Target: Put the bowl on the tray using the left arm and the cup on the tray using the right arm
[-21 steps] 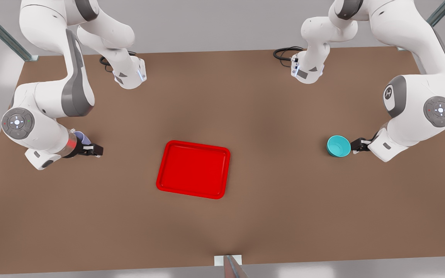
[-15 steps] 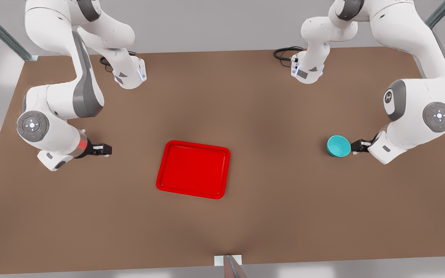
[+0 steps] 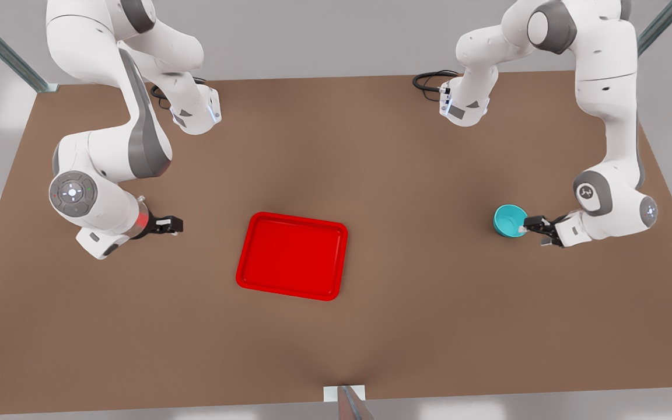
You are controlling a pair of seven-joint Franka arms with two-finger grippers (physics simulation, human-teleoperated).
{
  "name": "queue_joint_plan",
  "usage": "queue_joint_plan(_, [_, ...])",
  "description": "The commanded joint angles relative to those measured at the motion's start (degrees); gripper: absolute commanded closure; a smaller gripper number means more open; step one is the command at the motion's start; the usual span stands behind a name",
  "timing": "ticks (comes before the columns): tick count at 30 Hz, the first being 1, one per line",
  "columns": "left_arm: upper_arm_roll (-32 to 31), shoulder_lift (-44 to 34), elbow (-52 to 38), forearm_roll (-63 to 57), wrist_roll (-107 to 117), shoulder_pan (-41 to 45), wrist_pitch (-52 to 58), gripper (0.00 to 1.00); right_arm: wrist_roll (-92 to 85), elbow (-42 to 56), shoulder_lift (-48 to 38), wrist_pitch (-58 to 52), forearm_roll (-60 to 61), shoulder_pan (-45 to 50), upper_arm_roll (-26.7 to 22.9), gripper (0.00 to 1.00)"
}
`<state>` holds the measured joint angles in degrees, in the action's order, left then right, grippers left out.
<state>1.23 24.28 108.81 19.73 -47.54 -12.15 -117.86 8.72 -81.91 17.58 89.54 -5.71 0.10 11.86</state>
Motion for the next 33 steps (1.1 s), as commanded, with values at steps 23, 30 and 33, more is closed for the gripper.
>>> queue_joint_plan(23, [4.5, 3.7, 3.7, 1.4, -0.3, 0.2, 0.2, 0.39, -0.2, 0.4, 0.3, 0.1, 0.1, -0.1, 0.0, 0.0])
queue_joint_plan(30, [4.5, 5.2, 3.6, 1.4, -0.3, 0.2, 0.1, 0.39, -0.2, 0.4, 0.3, 0.2, 0.1, 0.0, 0.0, 0.0])
queue_joint_plan(33, [4.5, 5.7, 3.6, 1.4, -0.2, 0.4, 0.1, 0.39, -0.2, 0.4, 0.7, 0.2, 0.0, 0.0, 0.0, 0.0])
